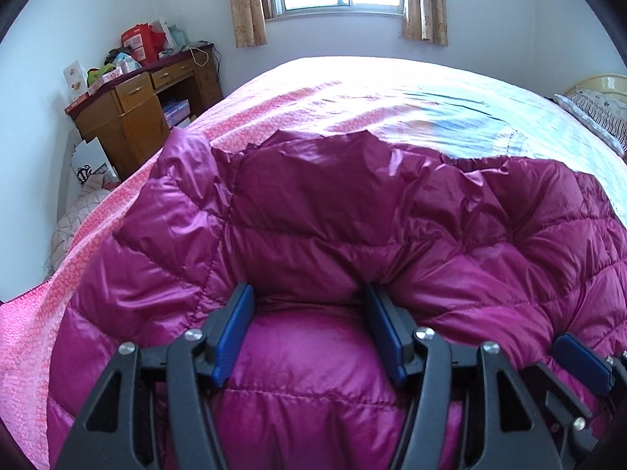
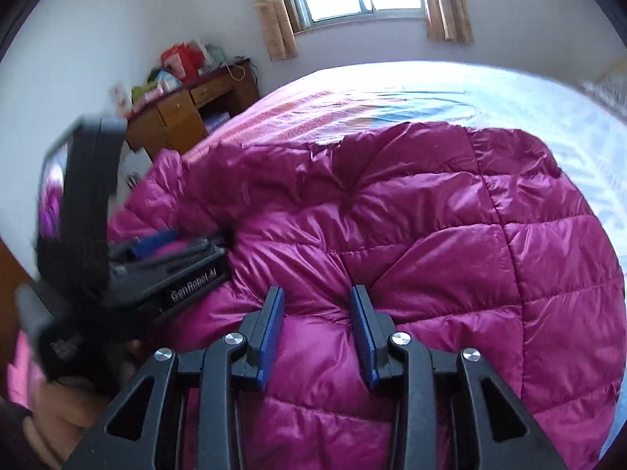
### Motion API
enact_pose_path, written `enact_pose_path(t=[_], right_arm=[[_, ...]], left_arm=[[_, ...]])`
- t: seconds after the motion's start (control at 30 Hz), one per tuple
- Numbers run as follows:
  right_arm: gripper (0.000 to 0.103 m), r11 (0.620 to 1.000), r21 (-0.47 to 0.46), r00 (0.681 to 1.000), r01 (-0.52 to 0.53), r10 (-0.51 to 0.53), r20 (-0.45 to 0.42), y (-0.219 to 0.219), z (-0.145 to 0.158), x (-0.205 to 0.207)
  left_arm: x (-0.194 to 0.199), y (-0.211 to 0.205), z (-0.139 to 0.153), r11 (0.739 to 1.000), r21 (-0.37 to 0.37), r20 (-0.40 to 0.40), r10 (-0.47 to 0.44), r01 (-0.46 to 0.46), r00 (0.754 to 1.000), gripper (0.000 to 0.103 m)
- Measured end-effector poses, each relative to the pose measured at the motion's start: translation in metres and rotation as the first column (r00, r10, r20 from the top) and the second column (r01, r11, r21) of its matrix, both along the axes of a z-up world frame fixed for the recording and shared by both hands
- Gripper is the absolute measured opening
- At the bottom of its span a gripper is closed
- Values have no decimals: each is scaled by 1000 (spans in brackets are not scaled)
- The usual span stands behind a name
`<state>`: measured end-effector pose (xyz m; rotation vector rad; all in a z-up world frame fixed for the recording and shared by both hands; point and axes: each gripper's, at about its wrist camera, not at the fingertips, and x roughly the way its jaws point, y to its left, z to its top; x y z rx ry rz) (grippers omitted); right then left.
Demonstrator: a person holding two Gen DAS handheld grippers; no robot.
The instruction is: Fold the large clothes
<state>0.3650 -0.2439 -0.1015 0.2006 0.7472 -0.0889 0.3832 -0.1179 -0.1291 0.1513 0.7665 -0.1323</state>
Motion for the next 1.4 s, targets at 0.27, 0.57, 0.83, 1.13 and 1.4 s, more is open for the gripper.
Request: enact_pose_path(t=[0.27,0.57,0.83,1.13,1.4], right_arm=[[36,1000,25,1000,-1,1,11,-4,-5,1],[36,1000,31,1000,-3,3,18,-8,-8,1],[36,1000,24,1000,-3,2,18,-8,-6,0],[36,999,40,1000,-5,4,24,-8,-5,1],[36,996,80,997,-29,23,68,14,40,-26]], left_arm=[[-17,17,15,992,-112,-18,-58,56,998,63],[-120,131,44,954,-282,104,134,-100,985,76],[-123,140,2,912,-367,-51,176,-182,983,77],[-109,142,-8,853,-472,-65,220,-224,973,85],[-115,149,-11,839,-504,-52,206,-204,977,87]])
